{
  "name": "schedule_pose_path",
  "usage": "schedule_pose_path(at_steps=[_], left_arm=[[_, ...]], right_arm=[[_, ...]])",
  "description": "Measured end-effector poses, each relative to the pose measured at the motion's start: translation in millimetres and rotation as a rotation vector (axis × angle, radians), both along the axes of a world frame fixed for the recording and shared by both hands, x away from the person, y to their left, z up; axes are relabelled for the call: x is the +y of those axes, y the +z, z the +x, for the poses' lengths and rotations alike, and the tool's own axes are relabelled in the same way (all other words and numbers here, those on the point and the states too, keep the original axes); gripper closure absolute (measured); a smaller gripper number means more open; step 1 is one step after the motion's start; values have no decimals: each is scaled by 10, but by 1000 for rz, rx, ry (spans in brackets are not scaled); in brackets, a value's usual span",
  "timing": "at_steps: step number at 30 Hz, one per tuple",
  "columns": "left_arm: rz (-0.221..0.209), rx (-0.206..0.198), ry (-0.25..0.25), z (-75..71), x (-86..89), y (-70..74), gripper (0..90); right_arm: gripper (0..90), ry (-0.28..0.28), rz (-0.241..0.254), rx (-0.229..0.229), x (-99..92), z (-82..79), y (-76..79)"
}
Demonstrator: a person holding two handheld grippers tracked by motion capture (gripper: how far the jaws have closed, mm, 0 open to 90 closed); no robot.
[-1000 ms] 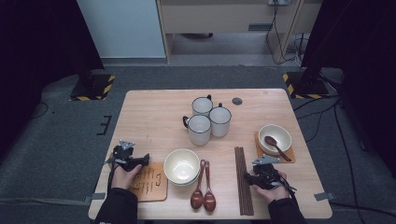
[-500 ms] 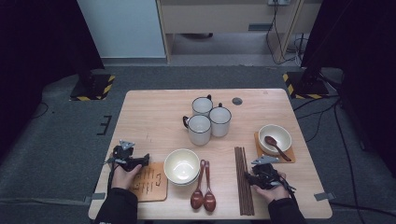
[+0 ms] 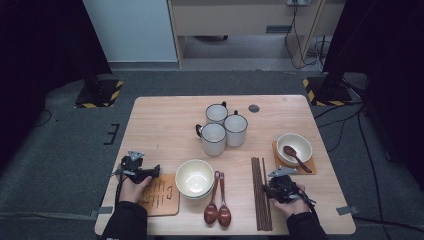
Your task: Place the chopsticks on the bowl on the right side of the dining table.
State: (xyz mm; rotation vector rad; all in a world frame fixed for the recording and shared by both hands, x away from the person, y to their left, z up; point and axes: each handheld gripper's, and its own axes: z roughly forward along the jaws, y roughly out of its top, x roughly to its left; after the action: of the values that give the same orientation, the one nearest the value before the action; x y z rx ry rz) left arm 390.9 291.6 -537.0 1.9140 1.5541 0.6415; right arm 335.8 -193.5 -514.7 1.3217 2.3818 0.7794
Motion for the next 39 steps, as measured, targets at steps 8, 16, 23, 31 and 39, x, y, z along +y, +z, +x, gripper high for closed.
schedule_pose_path(at_steps=[8, 16, 23, 31, 39], left_arm=[[0, 0, 0, 0, 0, 0, 9], [0, 0, 0, 0, 0, 0, 9], [0, 0, 0, 0, 0, 0, 9], [0, 0, 0, 0, 0, 0, 9], [0, 0, 0, 0, 0, 0, 9]], right_arm=[[744, 3, 2, 8, -1, 1, 3], [772, 4, 1, 14, -13, 4, 8], [779, 0, -3, 19, -28, 9, 14], [794, -11, -9, 19, -58, 14, 20], [809, -22, -17, 22, -106, 27, 27]])
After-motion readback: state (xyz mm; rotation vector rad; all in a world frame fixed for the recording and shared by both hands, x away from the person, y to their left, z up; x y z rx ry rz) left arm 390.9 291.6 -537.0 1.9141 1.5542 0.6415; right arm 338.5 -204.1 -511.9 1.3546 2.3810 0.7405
